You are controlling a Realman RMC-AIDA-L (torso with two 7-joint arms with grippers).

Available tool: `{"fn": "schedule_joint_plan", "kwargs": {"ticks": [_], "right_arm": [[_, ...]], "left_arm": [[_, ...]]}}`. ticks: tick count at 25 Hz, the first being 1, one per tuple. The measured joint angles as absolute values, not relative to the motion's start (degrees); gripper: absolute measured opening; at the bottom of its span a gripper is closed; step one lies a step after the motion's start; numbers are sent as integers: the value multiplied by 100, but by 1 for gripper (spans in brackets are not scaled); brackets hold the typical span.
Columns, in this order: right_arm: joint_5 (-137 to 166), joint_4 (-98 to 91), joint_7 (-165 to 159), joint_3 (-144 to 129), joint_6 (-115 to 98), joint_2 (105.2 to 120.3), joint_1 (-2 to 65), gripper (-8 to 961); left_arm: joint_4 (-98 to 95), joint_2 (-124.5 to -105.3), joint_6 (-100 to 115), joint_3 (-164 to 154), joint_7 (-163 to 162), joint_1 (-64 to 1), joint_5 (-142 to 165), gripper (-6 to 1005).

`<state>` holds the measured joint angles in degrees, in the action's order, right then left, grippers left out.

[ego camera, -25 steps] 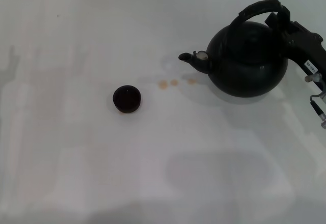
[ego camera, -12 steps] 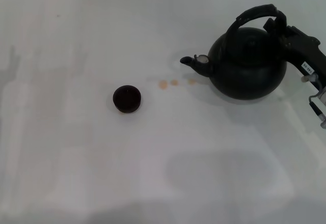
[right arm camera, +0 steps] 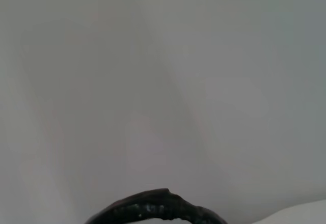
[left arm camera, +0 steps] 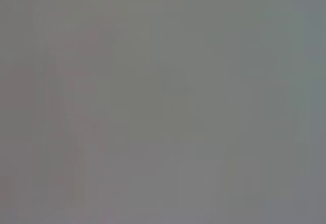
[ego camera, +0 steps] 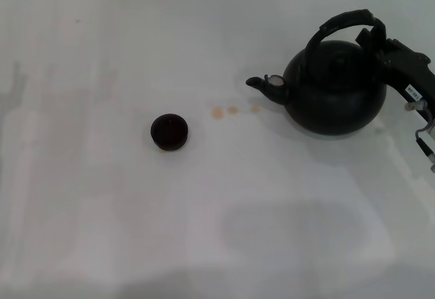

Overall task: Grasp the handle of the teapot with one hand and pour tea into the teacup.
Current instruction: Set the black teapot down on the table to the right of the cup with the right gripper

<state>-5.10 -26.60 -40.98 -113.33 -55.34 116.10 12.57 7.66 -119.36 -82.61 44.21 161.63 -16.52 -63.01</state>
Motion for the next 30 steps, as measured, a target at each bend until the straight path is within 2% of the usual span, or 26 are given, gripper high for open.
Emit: {"fn": "schedule_joint_plan", "kwargs": {"ticks": [13,30], "right_arm": [[-509,-2584,-4111,-11441,-5483,11610,1266,185],[-443,-2584,-4114,-11472,-5549,11591,1224,291]], "left_arm": [[773,-11926,-8261,4421,16161,-1659,-6292,879],[773,-11926,-8262,4421,16163,-1655,-6293,879]]}}
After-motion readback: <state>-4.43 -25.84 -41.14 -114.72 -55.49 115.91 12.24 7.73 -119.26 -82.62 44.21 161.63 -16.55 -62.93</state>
